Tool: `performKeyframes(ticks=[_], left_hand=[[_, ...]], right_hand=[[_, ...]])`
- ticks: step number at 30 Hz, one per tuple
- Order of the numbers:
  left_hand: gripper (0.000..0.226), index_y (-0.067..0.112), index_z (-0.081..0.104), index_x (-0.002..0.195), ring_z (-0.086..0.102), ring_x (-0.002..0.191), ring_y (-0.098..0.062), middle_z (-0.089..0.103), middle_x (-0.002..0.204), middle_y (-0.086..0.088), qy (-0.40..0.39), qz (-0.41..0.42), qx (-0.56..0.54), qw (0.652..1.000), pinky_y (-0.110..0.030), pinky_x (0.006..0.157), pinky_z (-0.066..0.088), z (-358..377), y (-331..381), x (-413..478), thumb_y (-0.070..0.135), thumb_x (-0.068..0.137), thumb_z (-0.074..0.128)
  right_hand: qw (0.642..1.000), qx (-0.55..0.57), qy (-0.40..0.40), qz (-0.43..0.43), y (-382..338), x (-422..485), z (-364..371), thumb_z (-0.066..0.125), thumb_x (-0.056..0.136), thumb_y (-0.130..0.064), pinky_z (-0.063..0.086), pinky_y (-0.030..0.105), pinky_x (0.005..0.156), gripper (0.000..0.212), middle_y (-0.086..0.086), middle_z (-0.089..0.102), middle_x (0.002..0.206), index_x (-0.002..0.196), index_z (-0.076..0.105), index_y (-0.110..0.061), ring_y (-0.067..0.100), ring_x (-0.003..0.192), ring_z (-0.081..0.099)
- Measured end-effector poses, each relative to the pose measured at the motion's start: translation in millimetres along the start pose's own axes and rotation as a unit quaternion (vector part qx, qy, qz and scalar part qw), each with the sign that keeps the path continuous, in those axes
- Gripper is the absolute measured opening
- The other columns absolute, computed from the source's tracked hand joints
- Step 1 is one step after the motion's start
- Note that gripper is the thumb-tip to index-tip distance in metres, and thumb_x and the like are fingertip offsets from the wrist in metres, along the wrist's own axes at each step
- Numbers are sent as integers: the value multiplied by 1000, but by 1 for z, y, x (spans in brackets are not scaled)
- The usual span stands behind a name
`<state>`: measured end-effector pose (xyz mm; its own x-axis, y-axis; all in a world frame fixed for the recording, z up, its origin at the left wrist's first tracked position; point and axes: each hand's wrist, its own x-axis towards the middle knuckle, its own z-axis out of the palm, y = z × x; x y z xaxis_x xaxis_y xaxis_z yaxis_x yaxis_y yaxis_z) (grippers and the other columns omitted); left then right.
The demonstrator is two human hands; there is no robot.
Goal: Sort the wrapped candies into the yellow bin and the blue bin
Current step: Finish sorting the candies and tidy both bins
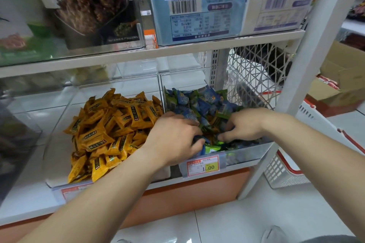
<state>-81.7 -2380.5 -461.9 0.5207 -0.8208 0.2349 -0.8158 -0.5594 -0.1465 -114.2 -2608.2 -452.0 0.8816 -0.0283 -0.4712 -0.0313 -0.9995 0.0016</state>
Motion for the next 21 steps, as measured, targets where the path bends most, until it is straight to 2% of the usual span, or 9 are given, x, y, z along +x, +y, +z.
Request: performKeyframes(ticks=[2, 4, 6, 8, 10, 13, 15, 19, 21], left_hand=[[49, 33, 74, 104, 64, 98, -15, 70, 116, 14, 0, -3, 1, 1000, -33, 85, 46, -1, 1, 0, 57, 91, 34], [50, 32, 74, 103, 63, 95, -15, 70, 111, 13, -2, -6, 3, 1000, -32, 83, 45, -1, 3, 0, 56, 91, 32], [50, 33, 74, 102, 62, 93, -15, 71, 109, 13, -5, -9, 6, 1000, -32, 82, 44, -1, 5, 0, 56, 91, 31], [51, 33, 74, 103, 62, 94, -15, 71, 110, 14, -6, -12, 6, 1000, -32, 83, 44, -1, 4, 0, 57, 91, 30], [51, 33, 74, 102, 62, 93, -15, 71, 109, 13, -7, -13, 6, 1000, -32, 83, 44, 0, 3, 0, 57, 91, 30], [50, 33, 74, 100, 61, 91, -15, 71, 107, 13, -8, -7, 4, 1000, -31, 82, 42, 0, 2, 0, 56, 92, 31], [49, 33, 74, 100, 62, 92, -15, 71, 108, 13, -6, -4, 2, 1000, -32, 83, 41, 1, 2, -1, 56, 92, 32], [49, 33, 75, 100, 62, 91, -15, 71, 108, 14, -4, -5, -2, 1000, -32, 83, 43, 1, 1, -1, 56, 92, 32], [49, 32, 75, 99, 62, 90, -15, 71, 107, 13, -5, -6, -2, 1000, -33, 84, 44, 2, 2, 0, 56, 92, 32]], right_hand=[[999, 47, 27, -3, -1, 1, -5, 45, 89, -73, 38, 29, 58, 52, -9, 56, 70, 68, 56, -27, 9, 67, 53], [991, 49, 121, -18, -6, 10, -10, 51, 93, -61, 38, 29, 53, 53, -1, 55, 63, 64, 58, -17, 17, 60, 55], [978, 90, 184, -36, -16, 24, -13, 64, 89, -46, 43, 30, 57, 37, 1, 60, 67, 71, 65, -14, 21, 65, 60], [974, 150, 163, -44, -21, 36, -15, 77, 79, -38, 52, 31, 69, 25, -2, 66, 89, 91, 69, -19, 19, 84, 64], [983, 155, 91, -35, -21, 46, -13, 85, 67, -42, 55, 38, 85, 56, -2, 64, 112, 115, 63, -21, 20, 99, 62], [995, 89, 52, -2, -20, 57, -9, 85, 51, -61, 53, 42, 91, 99, 1, 51, 134, 136, 48, -24, 23, 112, 56], [999, 37, 32, 16, -22, 63, -5, 80, 47, -70, 49, 45, 96, 121, 3, 34, 151, 148, 31, -26, 29, 128, 46], [1000, 18, 13, 11, -20, 68, 10, 77, 54, -70, 40, 47, 108, 129, 2, 15, 163, 157, 13, -26, 32, 144, 29], [1000, 25, 18, -3, -20, 66, 18, 76, 58, -66, 42, 47, 108, 122, 3, 20, 163, 156, 16, -26, 32, 141, 35]])
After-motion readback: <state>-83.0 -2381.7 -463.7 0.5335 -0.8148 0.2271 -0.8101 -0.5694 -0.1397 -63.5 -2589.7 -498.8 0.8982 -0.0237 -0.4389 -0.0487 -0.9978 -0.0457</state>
